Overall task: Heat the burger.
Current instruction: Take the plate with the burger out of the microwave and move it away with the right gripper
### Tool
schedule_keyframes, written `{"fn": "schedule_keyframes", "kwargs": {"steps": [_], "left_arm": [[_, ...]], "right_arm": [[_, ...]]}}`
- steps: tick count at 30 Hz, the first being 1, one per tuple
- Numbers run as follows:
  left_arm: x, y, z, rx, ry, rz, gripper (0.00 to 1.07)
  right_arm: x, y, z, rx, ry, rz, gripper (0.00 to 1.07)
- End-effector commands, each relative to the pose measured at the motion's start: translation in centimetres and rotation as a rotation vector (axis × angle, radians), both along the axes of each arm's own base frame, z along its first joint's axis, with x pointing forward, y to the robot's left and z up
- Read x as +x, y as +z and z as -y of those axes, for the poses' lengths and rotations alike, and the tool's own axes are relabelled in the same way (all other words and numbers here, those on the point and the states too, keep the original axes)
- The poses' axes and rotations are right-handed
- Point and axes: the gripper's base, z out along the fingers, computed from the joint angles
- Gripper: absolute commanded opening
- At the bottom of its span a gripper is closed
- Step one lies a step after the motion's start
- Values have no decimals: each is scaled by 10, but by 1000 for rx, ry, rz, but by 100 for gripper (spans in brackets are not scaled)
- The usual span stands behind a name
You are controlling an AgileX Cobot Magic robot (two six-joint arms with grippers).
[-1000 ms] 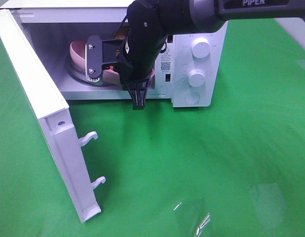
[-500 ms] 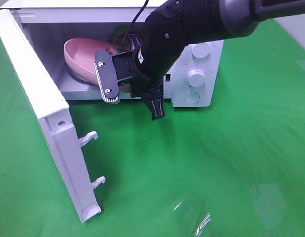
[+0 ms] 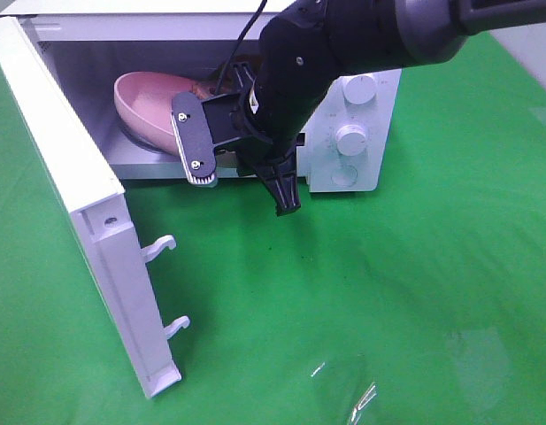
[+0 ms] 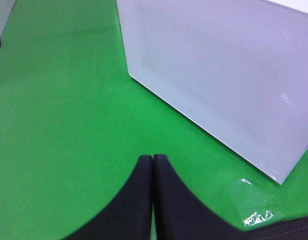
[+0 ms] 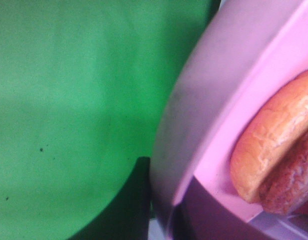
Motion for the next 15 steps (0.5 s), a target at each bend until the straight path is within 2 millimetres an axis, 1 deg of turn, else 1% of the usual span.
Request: {"fn": "schedule_keyframes", "kwargs": {"steps": [1,2,5,6,7,8,9,10,11,12,13,14,15], "left_arm": [[-1,0,0,-8,5,16,0],[-1,0,0,-8,5,16,0],[-1,0,0,-8,5,16,0],[-1,0,0,-8,5,16,0],[-1,0,0,-8,5,16,0],[-1,0,0,-8,5,16,0],[-1,0,0,-8,5,16,0],[-1,0,0,-8,5,16,0],[-1,0,0,-8,5,16,0],[-1,0,0,-8,5,16,0],[-1,0,0,-8,5,16,0],[-1,0,0,-8,5,16,0],[-1,0,0,-8,5,16,0]], "right_arm": [[-1,18,9,-19,-18,20,0],[-4,25,10,-13,-17,27,0],[-10,29,12,-14,-7,33,0],[-19,30,13,-21,15,32,0],[-19,30,13,-21,15,32,0],[-28,30,18,-38,33,34,0],[-28,30,18,-38,33,34,0],[-34,28,20,-50,51,36,0],[-44,24,26,-75,75,38,0],[-44,24,26,-75,75,38,0],[-54,20,32,-94,100,40,0],[-54,20,32,-94,100,40,0],[-63,19,38,-96,121,57,0]]}}
